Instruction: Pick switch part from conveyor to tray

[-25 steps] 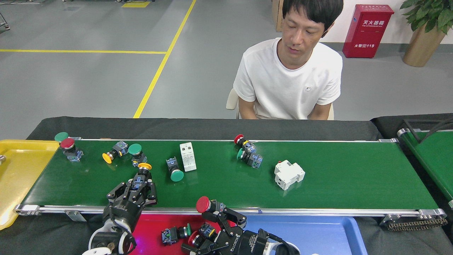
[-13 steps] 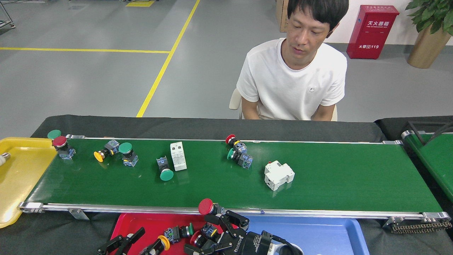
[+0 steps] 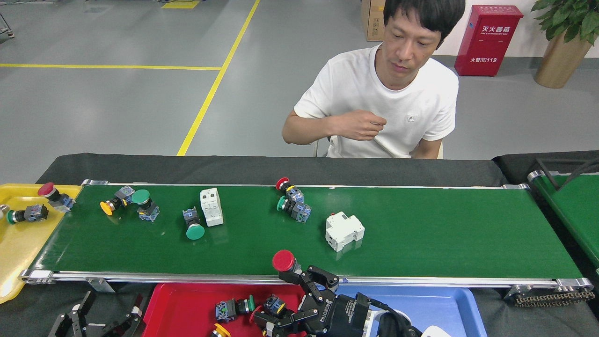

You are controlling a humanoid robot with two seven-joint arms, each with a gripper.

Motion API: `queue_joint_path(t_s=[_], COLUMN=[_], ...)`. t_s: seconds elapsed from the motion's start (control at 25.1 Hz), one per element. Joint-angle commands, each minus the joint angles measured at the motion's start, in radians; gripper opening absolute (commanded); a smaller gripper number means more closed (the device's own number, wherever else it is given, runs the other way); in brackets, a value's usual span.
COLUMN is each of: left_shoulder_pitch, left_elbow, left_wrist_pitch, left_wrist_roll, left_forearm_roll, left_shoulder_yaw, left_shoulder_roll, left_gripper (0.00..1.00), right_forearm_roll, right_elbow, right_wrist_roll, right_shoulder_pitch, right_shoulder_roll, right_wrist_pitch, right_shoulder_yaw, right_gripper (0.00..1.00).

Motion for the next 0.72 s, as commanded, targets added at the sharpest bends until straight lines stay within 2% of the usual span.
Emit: queue_joint_path(t_s=[0.0, 0.2, 0.32, 0.52, 0.64, 0.68], left_shoulder_pitch=[-0.046, -0.189, -0.278, -0.359, -0.373, -0.376], left_elbow=[0.022, 0.199, 0.291, 0.407, 0.438, 0.447], left_wrist_pitch=[-0.028, -0.028, -0.022, 0.052, 0.056, 0.058], left_wrist_roll=[-0.015, -0.077, -0.083, -0.084, -0.084, -0.084], left_forearm_roll=[-0.003, -0.003, -0.006, -0.012, -0.012, -0.010], left_shoulder_yaw=[-0.024, -0.111, -0.114, -0.116, -0.116, -0.114], left_shoulder_roll=[0.021, 0.072, 0.080, 0.106, 0.126, 0.129], left_gripper=[1.00, 1.00, 1.00, 1.00, 1.00, 1.00], right_forearm_roll=[0.002, 0.000, 0.002, 0.031, 0.078, 0.086], right_elbow=[-0.012, -0.010, -0.015, -0.015, -0.009, -0.009], right_wrist_roll=[-0.009, -0.009, -0.009, -0.010, -0.038, -0.073], right_shoulder_pitch=[-0.009, -0.012, -0.018, -0.055, -0.032, -0.012], right_shoulder_roll=[0.000, 0.001, 0.003, 0.011, -0.014, -0.037], right_wrist_pitch=[0.002, 0.009, 0.028, 0.201, 0.319, 0.357], right_shoulder_yaw=[-0.005, -0.009, -0.024, -0.186, -0.258, -0.268], right_gripper=[0.98, 0.98, 0.98, 0.98, 0.98, 0.98])
